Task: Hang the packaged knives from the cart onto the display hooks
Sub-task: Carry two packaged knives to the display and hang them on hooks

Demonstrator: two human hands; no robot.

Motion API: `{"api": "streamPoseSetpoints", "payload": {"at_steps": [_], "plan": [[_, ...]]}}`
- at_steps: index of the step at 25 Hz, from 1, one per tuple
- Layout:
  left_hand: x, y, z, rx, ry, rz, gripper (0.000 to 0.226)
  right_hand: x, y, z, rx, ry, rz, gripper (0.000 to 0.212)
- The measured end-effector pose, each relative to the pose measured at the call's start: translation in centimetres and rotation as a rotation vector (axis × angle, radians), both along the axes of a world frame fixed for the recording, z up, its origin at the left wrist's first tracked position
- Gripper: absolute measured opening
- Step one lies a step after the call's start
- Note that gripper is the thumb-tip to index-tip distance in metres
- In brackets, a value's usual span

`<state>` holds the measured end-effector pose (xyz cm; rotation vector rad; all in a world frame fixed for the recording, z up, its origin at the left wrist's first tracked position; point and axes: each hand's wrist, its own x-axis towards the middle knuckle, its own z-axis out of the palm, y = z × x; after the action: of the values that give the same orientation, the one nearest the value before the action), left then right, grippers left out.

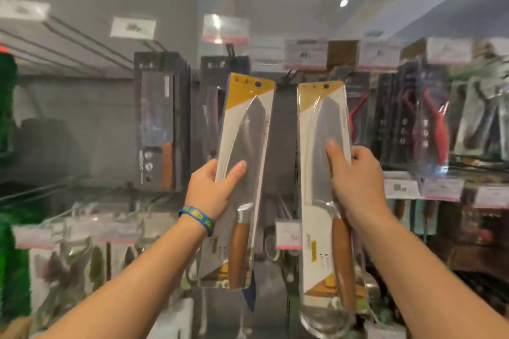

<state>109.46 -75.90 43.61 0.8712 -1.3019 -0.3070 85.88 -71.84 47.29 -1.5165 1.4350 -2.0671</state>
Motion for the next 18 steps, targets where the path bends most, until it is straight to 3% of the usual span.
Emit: {"api": "streamPoseSetpoints", "payload": {"at_steps": [2, 8, 15, 18], "plan": [[-1.0, -2.2, 1.6, 0.035, 0.025, -0.008, 0.038, -1.7, -0.8, 2.6, -0.006, 0.013, -0.038, 0.036], [-4.5, -5.4, 4.6, 0.114, 0.039, 0.067, 0.049, -4.4, -3.8, 5.0, 0.142, 0.082, -0.025, 0.04], [-6.9, -6.1, 6.7, 0.139, 0.092, 0.115, 0.081, -6.8, -4.9, 8.3, -0.016, 0.083, 0.025, 0.039], [-7.6, -5.9, 7.1, 0.107, 0.122, 0.181, 0.079, -7.8, -5.0, 8.2, -0.037, 0.149, 0.029, 0.041]]}}
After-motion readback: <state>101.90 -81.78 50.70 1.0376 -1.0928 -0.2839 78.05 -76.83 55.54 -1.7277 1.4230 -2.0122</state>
